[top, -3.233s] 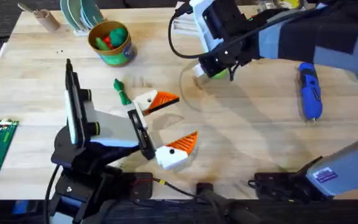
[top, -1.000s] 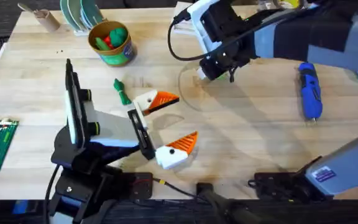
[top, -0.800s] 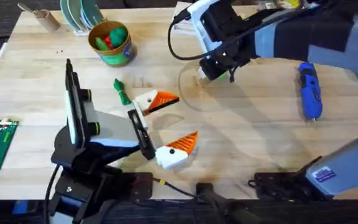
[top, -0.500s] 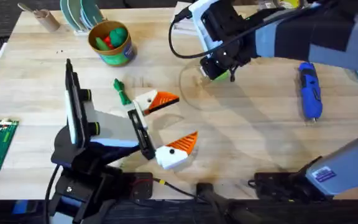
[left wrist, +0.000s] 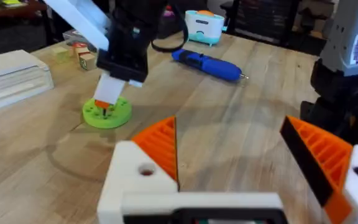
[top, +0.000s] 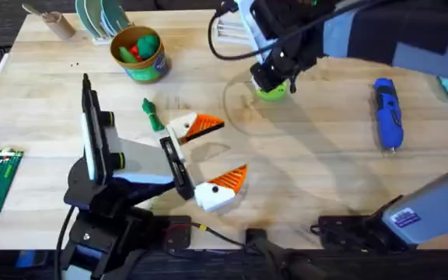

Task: Pick up the gripper from the table and insert it into the empty holder that is missing its gripper. Then pick up a screw, insert it into the mounting hole, and use the screwdriver to tighten it. Finally, clean up the table by picking up the vegetable and placing it into the bucket.

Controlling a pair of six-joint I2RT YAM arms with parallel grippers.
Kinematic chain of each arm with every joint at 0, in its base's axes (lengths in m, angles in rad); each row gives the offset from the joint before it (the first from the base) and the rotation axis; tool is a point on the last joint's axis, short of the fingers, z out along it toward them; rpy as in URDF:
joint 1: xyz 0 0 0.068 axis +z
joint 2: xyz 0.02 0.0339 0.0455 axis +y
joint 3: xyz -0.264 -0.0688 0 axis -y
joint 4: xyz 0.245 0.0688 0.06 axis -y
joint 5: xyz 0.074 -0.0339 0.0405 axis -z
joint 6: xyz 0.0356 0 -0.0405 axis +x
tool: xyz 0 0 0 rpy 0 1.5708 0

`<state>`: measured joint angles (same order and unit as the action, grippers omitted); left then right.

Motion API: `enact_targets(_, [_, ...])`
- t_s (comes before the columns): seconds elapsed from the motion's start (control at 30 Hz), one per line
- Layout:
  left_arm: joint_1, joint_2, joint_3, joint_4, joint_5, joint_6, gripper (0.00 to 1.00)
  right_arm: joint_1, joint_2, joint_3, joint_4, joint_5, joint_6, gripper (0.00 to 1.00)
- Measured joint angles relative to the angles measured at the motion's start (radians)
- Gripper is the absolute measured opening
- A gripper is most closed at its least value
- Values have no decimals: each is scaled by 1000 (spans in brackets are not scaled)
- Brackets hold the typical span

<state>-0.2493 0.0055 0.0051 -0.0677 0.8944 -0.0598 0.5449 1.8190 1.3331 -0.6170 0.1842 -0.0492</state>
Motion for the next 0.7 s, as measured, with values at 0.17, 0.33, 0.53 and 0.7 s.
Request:
enact_targets(0.17, [0, 0, 0, 0, 0, 0, 993, 0, 0, 94, -82, 13, -4, 7])
enact_targets(0.33, [0, 0, 0, 0, 0, 0, 993, 0, 0, 208, -212, 14, -4, 7])
enact_targets(0.53, [0, 0, 0, 0, 0, 0, 992, 27, -2, 380, -360, -16, -25, 7])
enact_targets(0.7, [0, 0, 0, 0, 0, 0, 993, 94, -13, 506, -446, -112, -87, 7])
